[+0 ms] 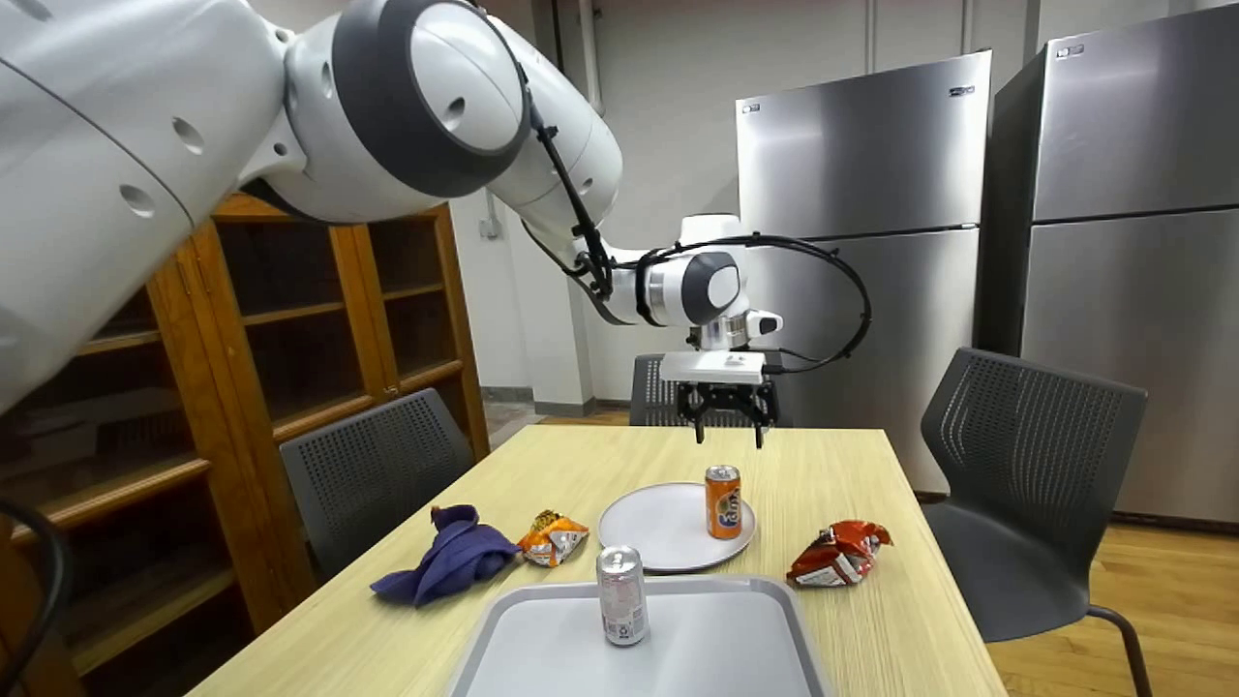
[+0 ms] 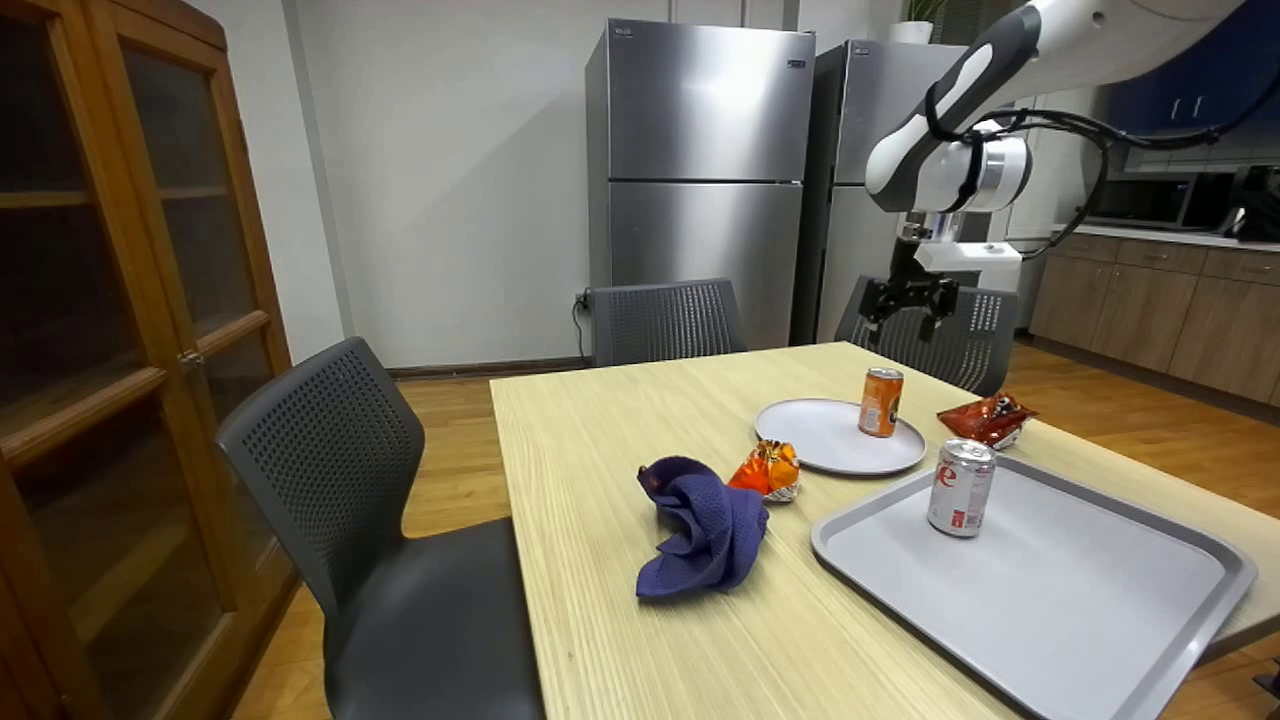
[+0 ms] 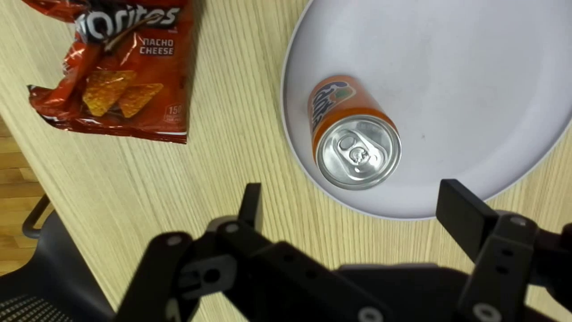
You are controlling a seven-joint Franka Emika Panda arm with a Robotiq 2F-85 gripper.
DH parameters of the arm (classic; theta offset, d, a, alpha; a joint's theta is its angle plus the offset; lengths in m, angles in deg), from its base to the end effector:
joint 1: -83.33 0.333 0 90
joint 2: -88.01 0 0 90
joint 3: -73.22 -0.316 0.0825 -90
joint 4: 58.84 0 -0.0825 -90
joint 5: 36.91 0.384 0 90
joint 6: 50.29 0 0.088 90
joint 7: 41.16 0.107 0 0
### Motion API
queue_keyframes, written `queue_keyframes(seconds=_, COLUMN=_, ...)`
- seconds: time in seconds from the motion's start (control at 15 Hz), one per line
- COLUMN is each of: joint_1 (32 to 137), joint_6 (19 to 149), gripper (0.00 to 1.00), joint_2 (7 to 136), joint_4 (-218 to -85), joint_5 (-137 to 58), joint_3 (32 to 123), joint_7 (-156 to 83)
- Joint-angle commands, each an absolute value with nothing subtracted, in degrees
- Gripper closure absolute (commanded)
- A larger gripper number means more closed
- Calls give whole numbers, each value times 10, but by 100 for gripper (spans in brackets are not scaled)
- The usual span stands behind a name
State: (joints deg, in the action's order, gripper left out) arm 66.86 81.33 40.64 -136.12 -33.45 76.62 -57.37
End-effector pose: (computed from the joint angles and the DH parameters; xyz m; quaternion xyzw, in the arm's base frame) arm 0.7107 -0.2445 0.2410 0.9973 -0.0396 0.0593 0.0166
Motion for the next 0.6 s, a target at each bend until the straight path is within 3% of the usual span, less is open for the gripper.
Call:
queue_keyframes(seconds=0.0, joint_1=656, joint_6=855, gripper=0, joint_2=486, joint_4=-1475, joint_5=-326, joint_3=752, joint_7=-599)
queue_keyframes(seconds=0.53, joint_1=662, joint_6=897, gripper=0, joint_2=605, joint_4=-1640, joint_5=-329, joint_3=762, joint_7=-596)
